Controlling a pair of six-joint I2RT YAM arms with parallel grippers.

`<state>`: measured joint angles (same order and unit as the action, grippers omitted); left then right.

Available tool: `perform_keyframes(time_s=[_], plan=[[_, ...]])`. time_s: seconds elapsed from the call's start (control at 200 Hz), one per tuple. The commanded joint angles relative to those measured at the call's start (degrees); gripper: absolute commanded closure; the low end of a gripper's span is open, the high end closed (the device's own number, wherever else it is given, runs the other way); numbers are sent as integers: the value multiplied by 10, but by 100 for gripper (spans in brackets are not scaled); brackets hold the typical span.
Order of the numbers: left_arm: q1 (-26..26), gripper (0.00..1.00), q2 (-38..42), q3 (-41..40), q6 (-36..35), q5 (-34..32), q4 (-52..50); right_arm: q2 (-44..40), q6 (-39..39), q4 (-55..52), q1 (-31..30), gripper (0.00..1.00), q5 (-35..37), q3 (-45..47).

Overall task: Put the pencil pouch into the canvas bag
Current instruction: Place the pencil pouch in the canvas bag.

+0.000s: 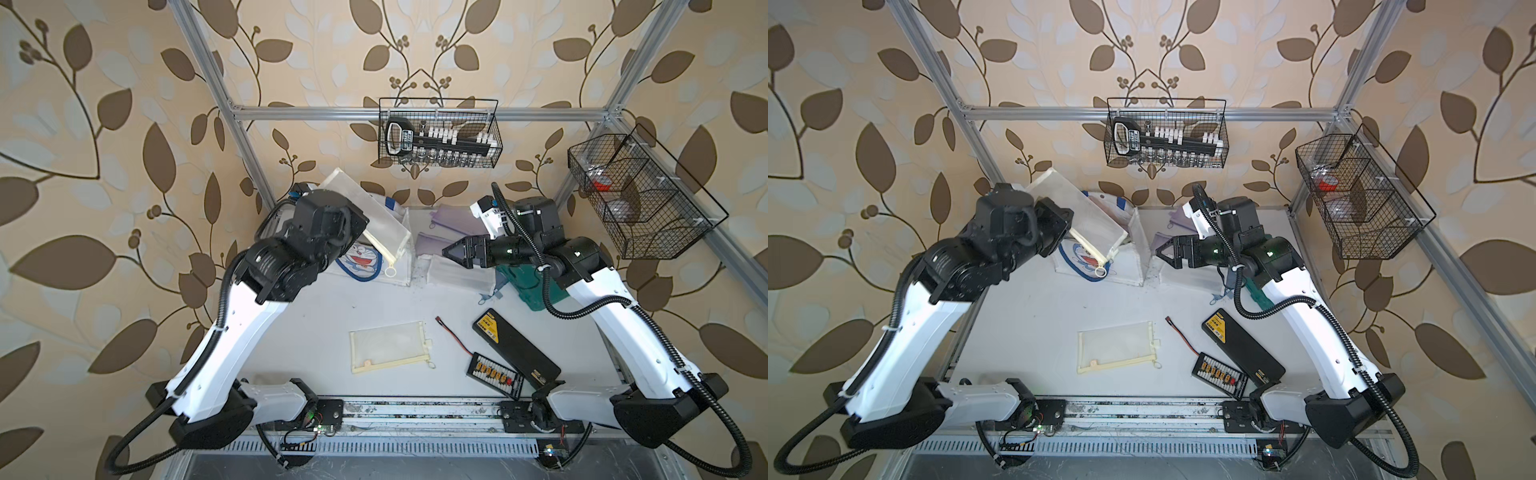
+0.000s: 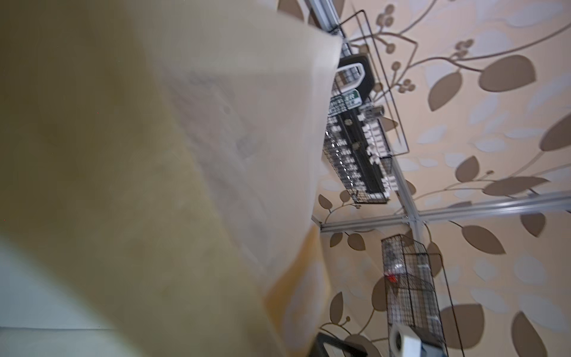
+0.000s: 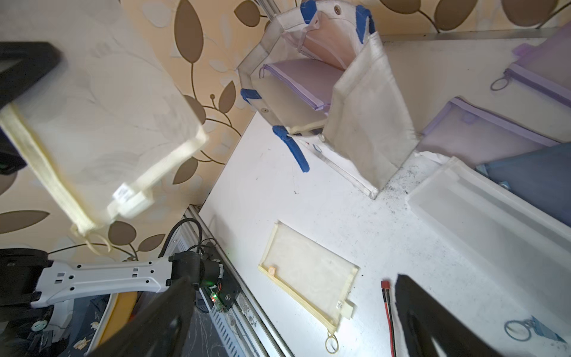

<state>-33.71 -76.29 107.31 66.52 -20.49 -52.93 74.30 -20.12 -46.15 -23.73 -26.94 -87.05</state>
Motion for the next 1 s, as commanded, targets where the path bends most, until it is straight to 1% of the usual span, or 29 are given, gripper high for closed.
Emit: perform_keyframes(time_s=[0.0,0.115,0.19,0.2,0.23,0.33,0.48,0.74,0.855,0.935,1.0], plan=[[43,97,-81,56,55,-40,-93,-23,-4,-18,0,0,28,7],[77,96,-135,82,73,-21,-67,-41,-7,-17,1,0,23,27],[100,96,-176,96,111,-11,-83,-52,-11,-13,0,0,19,46],[102,96,-182,113,116,-9,-87,-54,-12,-12,1,0,18,49],[109,96,-200,129,127,-5,-97,-59,-14,-11,0,0,17,55],[124,96,-248,162,133,7,-97,-69,-19,-5,0,0,11,70],[146,96,-292,162,152,40,-88,-67,-18,-6,0,0,1,74],[153,95,-314,130,197,65,-100,-60,-13,-1,0,0,1,76],[153,92,-329,128,213,68,-110,-54,-13,4,1,0,-3,75],[153,83,-336,125,216,68,-108,-51,-13,5,0,0,-3,73],[153,78,-339,120,211,71,-97,-51,-12,6,1,0,-4,73]])
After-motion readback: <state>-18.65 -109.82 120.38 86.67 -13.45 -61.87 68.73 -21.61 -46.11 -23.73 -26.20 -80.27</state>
